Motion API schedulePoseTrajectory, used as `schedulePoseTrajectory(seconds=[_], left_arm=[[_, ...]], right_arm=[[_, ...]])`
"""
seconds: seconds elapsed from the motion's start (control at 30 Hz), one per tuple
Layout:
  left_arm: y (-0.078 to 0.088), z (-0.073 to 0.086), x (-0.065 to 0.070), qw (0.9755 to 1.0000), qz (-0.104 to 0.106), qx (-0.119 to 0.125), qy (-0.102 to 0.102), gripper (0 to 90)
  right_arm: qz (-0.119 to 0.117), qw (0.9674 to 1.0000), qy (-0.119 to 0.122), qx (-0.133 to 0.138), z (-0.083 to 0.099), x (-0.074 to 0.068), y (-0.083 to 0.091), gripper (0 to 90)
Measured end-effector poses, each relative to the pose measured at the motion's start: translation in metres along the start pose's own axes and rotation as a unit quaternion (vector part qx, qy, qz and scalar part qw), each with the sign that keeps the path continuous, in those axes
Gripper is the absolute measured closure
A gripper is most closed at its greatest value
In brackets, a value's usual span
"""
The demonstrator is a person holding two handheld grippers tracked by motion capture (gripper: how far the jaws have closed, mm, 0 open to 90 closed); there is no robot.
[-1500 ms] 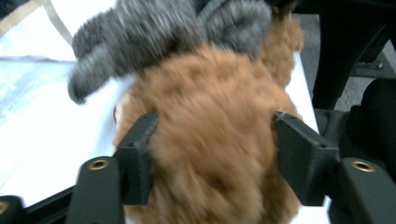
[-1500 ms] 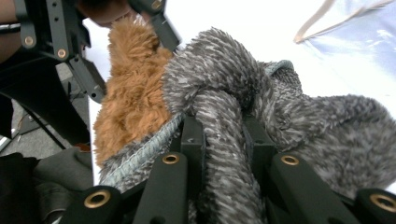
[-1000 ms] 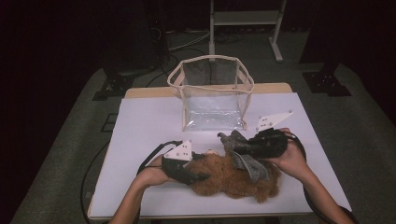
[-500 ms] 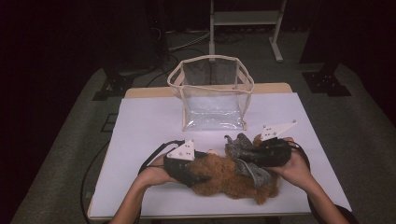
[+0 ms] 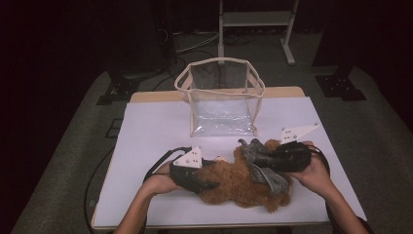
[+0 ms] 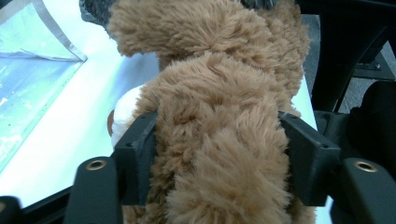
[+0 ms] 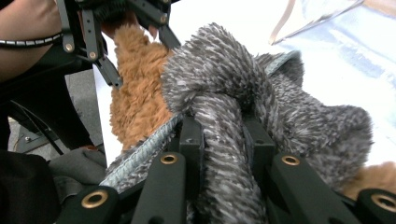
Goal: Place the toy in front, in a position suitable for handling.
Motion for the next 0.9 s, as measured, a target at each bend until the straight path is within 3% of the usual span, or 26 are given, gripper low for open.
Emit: schedulePoseTrajectory(seconds=[0.07, 0.2, 0.47, 0.7, 0.9], left_arm=[[-0.001, -0.003, 0.000, 1.0000, -0.003, 0.002, 0.000, 27.7], [-0.002, -0.001, 0.000, 1.0000, -0.006, 0.000, 0.002, 30.3], [-0.002, 0.001, 0.001, 1.0000, -0.003, 0.002, 0.001, 33.3], [-0.001, 0.002, 0.002, 1.0000, 0.001, -0.005, -0.008, 33.7], [0.000, 0.002, 0.005, 0.9998, 0.010, -0.010, -0.017, 34.3]], right_arm=[[-0.002, 1.0000, -0.001, -0.001, 0.001, -0.001, -0.005, 73.1], [0.001, 1.0000, 0.003, -0.005, 0.001, -0.001, -0.013, 72.9], [0.006, 0.9999, -0.012, 0.006, 0.011, 0.008, 0.004, 73.1], [0.030, 0.9989, -0.029, 0.020, 0.013, 0.022, 0.028, 73.1], [0.019, 0.9993, -0.026, 0.017, 0.013, 0.017, 0.019, 72.8]])
Point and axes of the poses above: each handheld gripper's, and its own axes: y roughly backward along the jaws, z roughly out of its underside, x roughly to its right, the point moved 5 cm from there along -y, roughly forward along the jaws, and after that the axes turned 1 degree about -x, right-handed, at the moved point
